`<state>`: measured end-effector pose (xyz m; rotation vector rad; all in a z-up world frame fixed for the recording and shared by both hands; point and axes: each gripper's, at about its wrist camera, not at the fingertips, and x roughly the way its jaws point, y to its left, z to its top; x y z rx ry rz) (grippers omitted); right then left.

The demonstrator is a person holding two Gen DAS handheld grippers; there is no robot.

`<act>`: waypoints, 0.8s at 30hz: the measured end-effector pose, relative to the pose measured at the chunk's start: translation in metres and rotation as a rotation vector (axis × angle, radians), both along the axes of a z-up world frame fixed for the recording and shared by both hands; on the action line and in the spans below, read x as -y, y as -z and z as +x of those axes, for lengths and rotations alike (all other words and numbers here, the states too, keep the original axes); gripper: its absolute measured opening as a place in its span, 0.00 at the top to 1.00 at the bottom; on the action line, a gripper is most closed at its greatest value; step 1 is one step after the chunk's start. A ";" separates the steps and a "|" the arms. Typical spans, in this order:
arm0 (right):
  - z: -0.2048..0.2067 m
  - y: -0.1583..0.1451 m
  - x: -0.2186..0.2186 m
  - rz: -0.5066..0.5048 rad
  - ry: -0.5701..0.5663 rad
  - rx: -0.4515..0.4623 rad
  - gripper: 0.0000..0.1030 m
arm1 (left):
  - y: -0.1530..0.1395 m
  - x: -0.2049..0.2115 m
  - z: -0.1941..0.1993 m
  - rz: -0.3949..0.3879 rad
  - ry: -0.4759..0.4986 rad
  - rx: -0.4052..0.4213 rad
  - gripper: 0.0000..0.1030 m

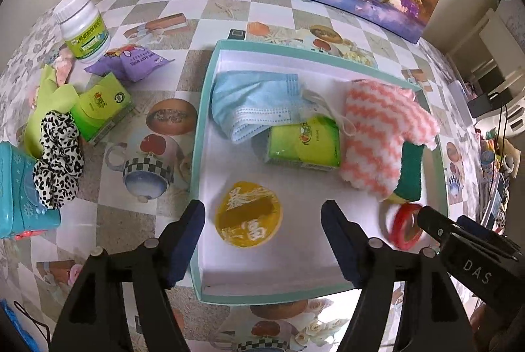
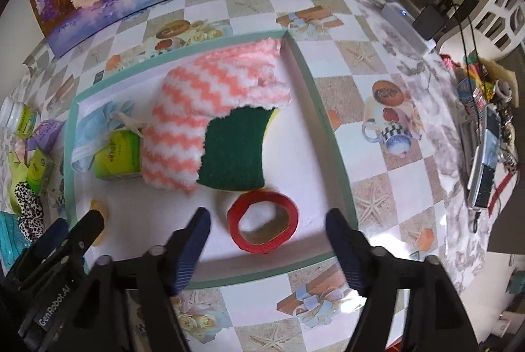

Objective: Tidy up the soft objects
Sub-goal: 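Lower the disc and tape roll into the tray and open both grippers, then move the left gripper back to the pile toward the red plush toy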

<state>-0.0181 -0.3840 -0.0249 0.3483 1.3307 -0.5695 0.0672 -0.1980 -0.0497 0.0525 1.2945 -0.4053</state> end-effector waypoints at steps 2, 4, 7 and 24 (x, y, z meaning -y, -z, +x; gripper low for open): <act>0.001 -0.002 0.000 -0.004 -0.004 0.005 0.23 | -0.002 -0.001 0.001 0.005 -0.003 0.009 0.25; 0.002 -0.002 0.000 -0.009 -0.003 0.010 0.21 | -0.004 -0.001 0.001 0.008 -0.007 0.021 0.24; 0.003 -0.005 -0.001 -0.023 -0.002 0.025 0.13 | -0.007 -0.003 0.002 0.017 -0.019 0.051 0.18; 0.002 -0.021 -0.001 -0.010 0.024 0.129 0.00 | -0.016 -0.010 0.003 0.075 -0.035 0.138 0.04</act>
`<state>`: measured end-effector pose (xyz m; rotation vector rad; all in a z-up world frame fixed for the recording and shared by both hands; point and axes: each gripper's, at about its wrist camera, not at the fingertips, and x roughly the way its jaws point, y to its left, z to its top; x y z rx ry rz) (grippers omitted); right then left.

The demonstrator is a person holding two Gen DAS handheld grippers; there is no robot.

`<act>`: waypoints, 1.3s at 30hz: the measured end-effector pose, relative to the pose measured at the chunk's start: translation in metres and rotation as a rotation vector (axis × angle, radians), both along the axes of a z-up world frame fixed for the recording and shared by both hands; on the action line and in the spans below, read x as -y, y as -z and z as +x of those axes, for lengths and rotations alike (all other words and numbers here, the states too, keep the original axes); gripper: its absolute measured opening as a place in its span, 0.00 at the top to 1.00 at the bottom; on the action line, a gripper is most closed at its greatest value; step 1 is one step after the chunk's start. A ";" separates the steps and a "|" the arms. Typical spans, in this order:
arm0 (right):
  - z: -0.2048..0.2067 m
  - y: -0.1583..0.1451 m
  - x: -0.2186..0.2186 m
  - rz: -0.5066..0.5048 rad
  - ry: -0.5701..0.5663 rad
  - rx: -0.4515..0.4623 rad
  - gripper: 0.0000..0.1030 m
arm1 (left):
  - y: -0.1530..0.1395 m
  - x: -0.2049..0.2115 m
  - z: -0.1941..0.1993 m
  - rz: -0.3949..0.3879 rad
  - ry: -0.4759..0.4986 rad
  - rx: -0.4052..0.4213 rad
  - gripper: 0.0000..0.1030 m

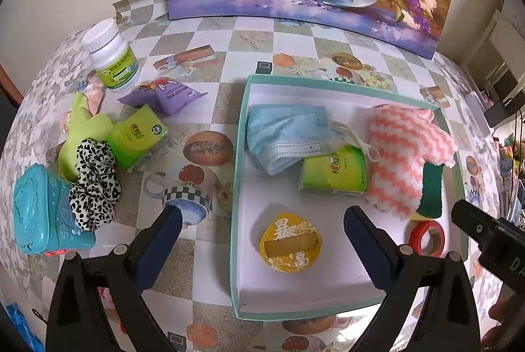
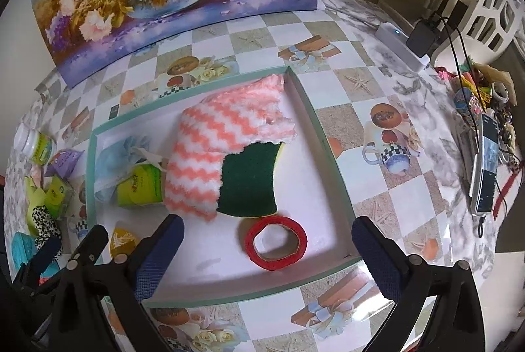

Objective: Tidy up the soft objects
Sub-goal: 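Move the left gripper back to the pile toward the red plush toy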

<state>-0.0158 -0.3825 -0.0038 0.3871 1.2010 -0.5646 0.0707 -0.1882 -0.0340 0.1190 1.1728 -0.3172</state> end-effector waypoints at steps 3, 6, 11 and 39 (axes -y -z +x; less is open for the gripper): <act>0.003 -0.004 -0.005 -0.012 -0.017 0.005 0.00 | -0.003 -0.004 0.002 -0.001 -0.009 -0.001 0.04; 0.008 -0.007 -0.014 -0.027 -0.037 0.010 0.00 | -0.006 -0.011 0.003 -0.005 -0.014 -0.007 0.04; 0.019 -0.008 -0.033 -0.021 -0.090 0.020 0.00 | -0.014 -0.028 0.007 -0.014 -0.048 0.003 0.04; 0.054 -0.020 -0.133 -0.044 -0.347 0.056 0.00 | -0.059 -0.149 -0.002 -0.071 -0.189 0.124 0.04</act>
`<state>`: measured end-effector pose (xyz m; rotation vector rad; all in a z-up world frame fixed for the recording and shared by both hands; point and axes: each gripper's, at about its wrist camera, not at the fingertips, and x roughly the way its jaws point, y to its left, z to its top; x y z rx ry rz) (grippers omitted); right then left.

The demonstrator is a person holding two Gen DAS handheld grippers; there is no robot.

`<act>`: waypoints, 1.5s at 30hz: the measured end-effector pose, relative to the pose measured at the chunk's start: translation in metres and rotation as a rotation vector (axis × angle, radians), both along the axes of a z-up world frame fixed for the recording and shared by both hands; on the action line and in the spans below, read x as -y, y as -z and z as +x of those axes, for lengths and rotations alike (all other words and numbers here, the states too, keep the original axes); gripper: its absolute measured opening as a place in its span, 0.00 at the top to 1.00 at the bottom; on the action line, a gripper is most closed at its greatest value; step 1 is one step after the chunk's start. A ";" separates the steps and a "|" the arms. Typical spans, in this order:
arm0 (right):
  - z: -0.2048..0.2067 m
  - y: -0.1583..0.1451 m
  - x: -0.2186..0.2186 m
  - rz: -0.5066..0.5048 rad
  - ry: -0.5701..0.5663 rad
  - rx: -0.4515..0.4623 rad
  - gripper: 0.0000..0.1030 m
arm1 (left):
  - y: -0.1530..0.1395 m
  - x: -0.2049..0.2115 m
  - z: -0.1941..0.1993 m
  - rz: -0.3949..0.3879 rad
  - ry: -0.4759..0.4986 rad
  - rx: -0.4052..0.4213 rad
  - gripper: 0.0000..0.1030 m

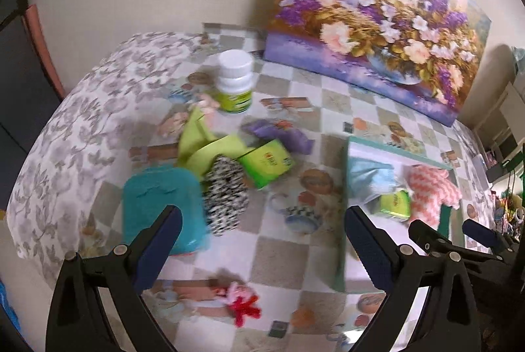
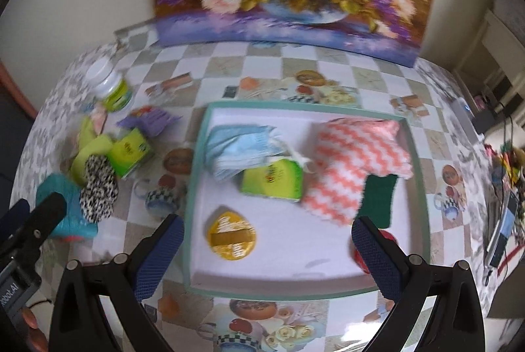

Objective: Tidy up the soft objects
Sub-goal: 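Move the left gripper back to the pile toward the red plush toy, then grasp the red plush toy with the left gripper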

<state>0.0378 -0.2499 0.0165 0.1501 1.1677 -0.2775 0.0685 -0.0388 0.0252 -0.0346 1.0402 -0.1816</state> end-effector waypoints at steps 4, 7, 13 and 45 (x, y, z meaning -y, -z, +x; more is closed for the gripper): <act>0.004 0.009 -0.025 0.035 -0.082 -0.023 0.00 | 0.011 -0.019 -0.003 -0.014 -0.024 -0.035 0.04; 0.006 0.016 -0.043 0.040 -0.128 -0.046 0.00 | 0.021 -0.031 -0.007 -0.024 -0.033 -0.068 0.04; 0.007 0.028 -0.075 0.014 -0.225 -0.083 0.00 | 0.034 -0.059 -0.017 -0.054 -0.058 -0.121 0.04; 0.007 0.052 -0.050 0.021 -0.132 -0.156 0.00 | 0.118 -0.014 -0.024 0.032 0.125 -0.390 0.36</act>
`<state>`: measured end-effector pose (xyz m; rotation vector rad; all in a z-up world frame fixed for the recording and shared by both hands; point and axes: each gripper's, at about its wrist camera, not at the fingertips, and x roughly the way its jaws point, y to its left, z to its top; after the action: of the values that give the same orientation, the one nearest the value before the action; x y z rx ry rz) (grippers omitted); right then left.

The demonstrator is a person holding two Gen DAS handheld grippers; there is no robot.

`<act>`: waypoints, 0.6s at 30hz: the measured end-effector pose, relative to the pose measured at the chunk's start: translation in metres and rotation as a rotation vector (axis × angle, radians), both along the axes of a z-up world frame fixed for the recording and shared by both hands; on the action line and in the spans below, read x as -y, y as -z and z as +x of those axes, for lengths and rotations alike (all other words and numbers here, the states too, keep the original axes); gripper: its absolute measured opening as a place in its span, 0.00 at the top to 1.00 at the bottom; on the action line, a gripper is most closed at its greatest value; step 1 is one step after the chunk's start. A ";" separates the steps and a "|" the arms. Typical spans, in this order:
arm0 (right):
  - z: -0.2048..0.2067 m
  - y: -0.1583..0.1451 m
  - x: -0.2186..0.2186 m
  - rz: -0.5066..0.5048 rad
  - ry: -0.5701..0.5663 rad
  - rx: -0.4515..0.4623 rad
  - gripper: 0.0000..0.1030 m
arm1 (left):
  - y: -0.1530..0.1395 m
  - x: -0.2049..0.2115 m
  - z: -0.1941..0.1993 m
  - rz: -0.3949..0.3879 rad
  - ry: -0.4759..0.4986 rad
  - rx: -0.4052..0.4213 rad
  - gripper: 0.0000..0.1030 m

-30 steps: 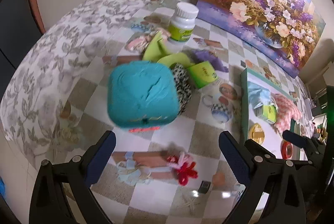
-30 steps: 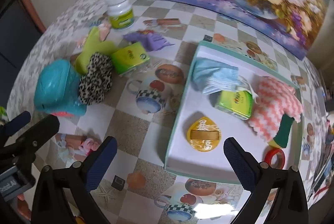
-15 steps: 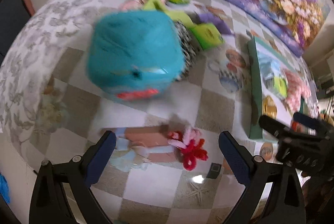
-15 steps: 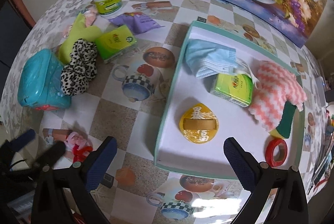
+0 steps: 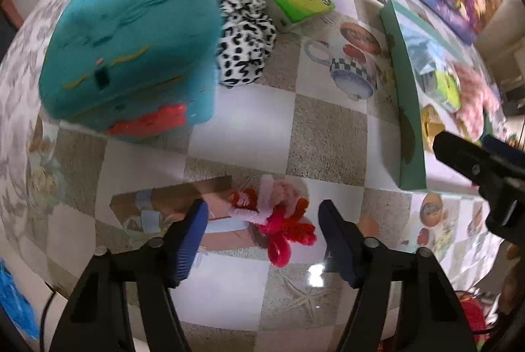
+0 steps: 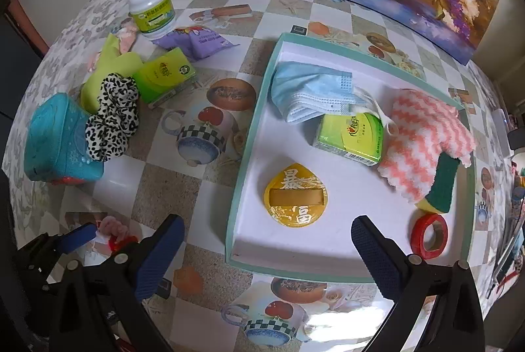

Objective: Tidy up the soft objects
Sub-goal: 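Grasp the red plush toy with the left gripper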

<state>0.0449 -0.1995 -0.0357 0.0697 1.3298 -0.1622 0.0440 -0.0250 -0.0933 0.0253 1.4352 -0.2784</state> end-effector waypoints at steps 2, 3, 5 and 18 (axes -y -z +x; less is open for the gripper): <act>0.000 0.000 0.002 0.004 0.007 0.002 0.00 | -0.001 0.007 0.001 0.019 0.020 0.017 0.51; 0.000 0.000 0.003 0.005 0.010 0.003 0.00 | -0.001 0.008 0.001 0.025 0.025 0.025 0.55; 0.000 0.000 0.005 0.007 0.016 0.005 0.00 | -0.002 0.010 0.003 0.027 0.029 0.035 0.57; 0.002 0.000 0.007 0.008 0.029 0.009 0.00 | -0.011 0.017 0.017 -0.002 0.016 0.073 0.64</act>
<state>0.0466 -0.2068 -0.0357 0.0964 1.3214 -0.1805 0.0610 -0.0422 -0.0822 0.0445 1.3623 -0.2892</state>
